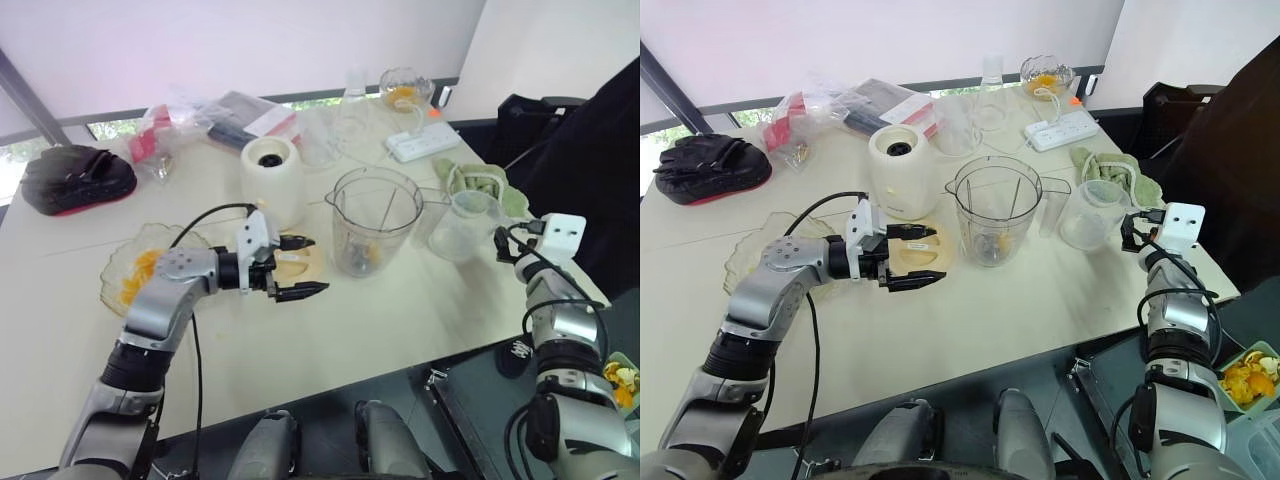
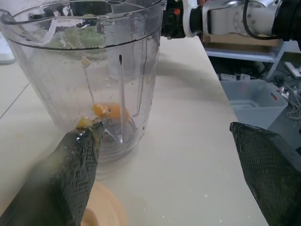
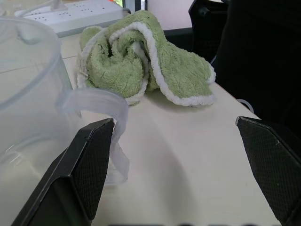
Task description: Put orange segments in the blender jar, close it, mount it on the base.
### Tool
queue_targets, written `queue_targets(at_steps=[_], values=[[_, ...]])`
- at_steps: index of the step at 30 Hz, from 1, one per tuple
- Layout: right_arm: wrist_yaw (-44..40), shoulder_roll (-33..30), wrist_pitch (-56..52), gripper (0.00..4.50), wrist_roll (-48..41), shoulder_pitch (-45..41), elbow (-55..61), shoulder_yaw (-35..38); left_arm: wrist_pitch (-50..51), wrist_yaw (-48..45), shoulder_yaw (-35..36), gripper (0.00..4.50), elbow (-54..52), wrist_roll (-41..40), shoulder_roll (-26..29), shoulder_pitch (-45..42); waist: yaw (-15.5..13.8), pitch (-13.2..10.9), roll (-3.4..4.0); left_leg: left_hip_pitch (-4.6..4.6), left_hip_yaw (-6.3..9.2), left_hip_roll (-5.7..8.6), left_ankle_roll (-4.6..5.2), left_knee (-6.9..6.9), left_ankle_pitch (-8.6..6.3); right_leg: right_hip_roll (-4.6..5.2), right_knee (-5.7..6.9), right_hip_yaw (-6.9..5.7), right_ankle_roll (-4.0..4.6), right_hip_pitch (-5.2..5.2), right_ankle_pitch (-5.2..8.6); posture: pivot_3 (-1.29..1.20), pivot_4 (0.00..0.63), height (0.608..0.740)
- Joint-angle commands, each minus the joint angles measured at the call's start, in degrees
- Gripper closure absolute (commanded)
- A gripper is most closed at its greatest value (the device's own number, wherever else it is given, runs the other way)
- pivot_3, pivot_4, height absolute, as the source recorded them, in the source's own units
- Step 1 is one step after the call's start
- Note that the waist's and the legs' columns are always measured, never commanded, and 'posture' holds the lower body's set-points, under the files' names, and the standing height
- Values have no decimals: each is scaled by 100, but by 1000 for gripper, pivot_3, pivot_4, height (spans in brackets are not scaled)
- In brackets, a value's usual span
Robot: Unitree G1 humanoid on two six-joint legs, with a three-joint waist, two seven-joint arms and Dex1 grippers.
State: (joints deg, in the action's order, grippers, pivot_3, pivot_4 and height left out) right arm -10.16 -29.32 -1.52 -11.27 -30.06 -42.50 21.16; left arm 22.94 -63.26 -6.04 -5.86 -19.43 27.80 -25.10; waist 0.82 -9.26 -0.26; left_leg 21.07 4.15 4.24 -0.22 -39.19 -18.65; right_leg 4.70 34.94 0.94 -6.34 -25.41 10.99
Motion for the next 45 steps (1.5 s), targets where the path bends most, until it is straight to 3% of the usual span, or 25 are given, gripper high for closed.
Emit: queue_targets(at_steps=[1,6,8,10,15,16,24,35,45], values=[[-29,-140,257,163,51,-221,-145,5,-109,25,44,53,-222,-85,90,-31,1,0,0,0,0,0,0,0,0,0,0,0,0,0,0,0,150,740],[-76,-147,419,163,95,-389,-425,-60,-103,70,61,53,-259,-95,126,-8,6,-1,1,0,0,0,0,0,0,0,-3,1,0,0,0,0,150,740],[-83,-146,464,685,110,-437,-503,-67,-103,89,57,0,-276,-95,130,3,7,-1,1,0,0,0,0,1,0,0,-3,1,0,0,0,0,150,740],[-92,-152,508,1411,121,-483,-574,-79,-103,114,46,0,-288,-97,133,11,5,-1,1,0,0,0,0,1,0,0,-5,2,0,0,0,0,150,740],[-114,-191,583,4230,127,-590,-740,-118,-120,158,9,0,-307,-79,119,27,1,-1,2,0,0,0,0,0,0,0,-7,2,0,0,0,0,150,740],[-121,-193,594,4484,128,-596,-755,-124,-124,163,6,0,-306,-78,116,25,4,-1,2,0,0,0,0,0,0,1,-7,2,0,0,0,0,150,740],[-112,-109,586,4484,75,-380,-407,-115,-172,183,-10,0,-260,-68,92,1,-4,-1,1,-1,3,2,0,0,0,1,-10,2,0,5,0,0,150,740],[486,280,-631,4484,-432,590,2959,153,-320,109,-152,0,11,-51,-46,-177,-13,-6,11,5,3,2,0,0,0,2,-6,4,0,-5,0,0,150,740],[854,221,-2176,4484,-858,683,5495,253,-493,-95,-338,0,474,-17,-233,-492,-22,-8,14,11,3,1,1,0,-1,0,1,2,0,-12,0,0,150,740]])
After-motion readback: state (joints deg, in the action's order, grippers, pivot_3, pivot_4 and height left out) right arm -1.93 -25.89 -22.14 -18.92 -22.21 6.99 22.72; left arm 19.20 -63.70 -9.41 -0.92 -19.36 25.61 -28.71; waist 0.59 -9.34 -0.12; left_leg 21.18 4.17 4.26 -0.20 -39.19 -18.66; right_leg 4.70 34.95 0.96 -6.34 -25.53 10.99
